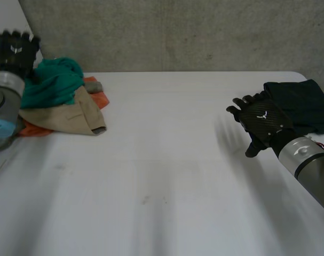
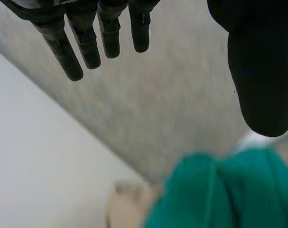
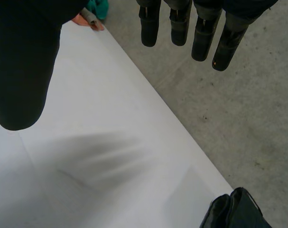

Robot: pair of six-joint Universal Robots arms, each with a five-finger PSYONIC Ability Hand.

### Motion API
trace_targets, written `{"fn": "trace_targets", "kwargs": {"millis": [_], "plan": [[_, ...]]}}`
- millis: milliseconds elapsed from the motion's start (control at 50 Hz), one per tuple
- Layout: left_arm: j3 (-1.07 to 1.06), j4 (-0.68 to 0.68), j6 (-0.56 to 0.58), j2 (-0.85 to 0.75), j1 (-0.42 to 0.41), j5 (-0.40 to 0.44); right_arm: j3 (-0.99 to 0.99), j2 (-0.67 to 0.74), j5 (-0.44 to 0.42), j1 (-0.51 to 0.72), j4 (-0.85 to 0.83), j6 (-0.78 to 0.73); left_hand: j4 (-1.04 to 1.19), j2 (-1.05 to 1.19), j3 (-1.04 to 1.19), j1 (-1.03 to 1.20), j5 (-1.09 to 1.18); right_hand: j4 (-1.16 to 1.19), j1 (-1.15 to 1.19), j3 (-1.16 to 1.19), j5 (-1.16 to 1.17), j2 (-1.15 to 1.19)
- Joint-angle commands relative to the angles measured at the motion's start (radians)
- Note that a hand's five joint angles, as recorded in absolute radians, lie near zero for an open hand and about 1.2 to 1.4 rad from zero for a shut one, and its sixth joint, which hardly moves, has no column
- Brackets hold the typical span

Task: Fold the laundry.

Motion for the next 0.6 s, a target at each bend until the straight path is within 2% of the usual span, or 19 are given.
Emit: {"fn": "trace_targets", "kwargs": {"millis": [20, 180, 220, 240, 300, 320, 340, 460, 600], "plan": [[0.038, -0.049, 0.227, -0.149, 0.105, 0.029, -0.002, 0.001, -0.003, -0.017, 0.000, 0.000, 0.042, 0.037, 0.036, 0.056, 0.050, -0.057, -0.023, -0.034, -0.063, -0.043], [0.108, -0.039, 0.259, -0.235, 0.135, 0.052, 0.005, 0.012, -0.002, -0.015, 0.000, 0.000, 0.206, 0.201, 0.200, 0.220, 0.214, -0.057, -0.023, -0.034, -0.063, -0.043], [0.112, -0.038, 0.260, -0.239, 0.139, 0.055, 0.005, 0.013, -0.002, -0.015, 0.000, -0.002, 0.305, 0.301, 0.300, 0.320, 0.314, -0.057, -0.023, -0.034, -0.063, -0.043], [0.114, -0.036, 0.260, -0.237, 0.139, 0.057, 0.005, 0.015, -0.002, -0.015, 0.000, -0.005, 0.507, 0.502, 0.501, 0.521, 0.515, -0.057, -0.023, -0.034, -0.063, -0.043], [0.112, -0.027, 0.256, -0.229, 0.139, 0.057, 0.005, 0.016, 0.000, -0.015, 0.000, -0.008, 0.872, 0.867, 0.866, 0.886, 0.880, -0.057, -0.023, -0.034, -0.063, -0.043], [0.108, -0.016, 0.253, -0.223, 0.133, 0.057, 0.005, 0.016, 0.000, -0.015, 0.000, -0.010, 1.070, 1.065, 1.064, 1.084, 1.078, -0.057, -0.023, -0.034, -0.063, -0.043], [0.103, -0.009, 0.252, -0.216, 0.127, 0.057, 0.005, 0.016, 0.000, -0.015, 0.000, -0.010, 1.133, 1.128, 1.127, 1.147, 1.141, -0.057, -0.023, -0.034, -0.063, -0.043], [0.054, 0.036, 0.227, -0.137, 0.099, 0.054, 0.005, 0.018, 0.000, -0.015, 0.000, -0.010, 1.133, 1.129, 1.128, 1.148, 1.142, -0.057, -0.023, -0.034, -0.063, -0.043], [0.028, 0.048, 0.134, -0.041, 0.055, 0.048, 0.005, 0.018, 0.000, -0.015, 0.000, -0.010, 1.133, 1.129, 1.128, 1.148, 1.142, -0.057, -0.023, -0.034, -0.063, -0.043]]}}
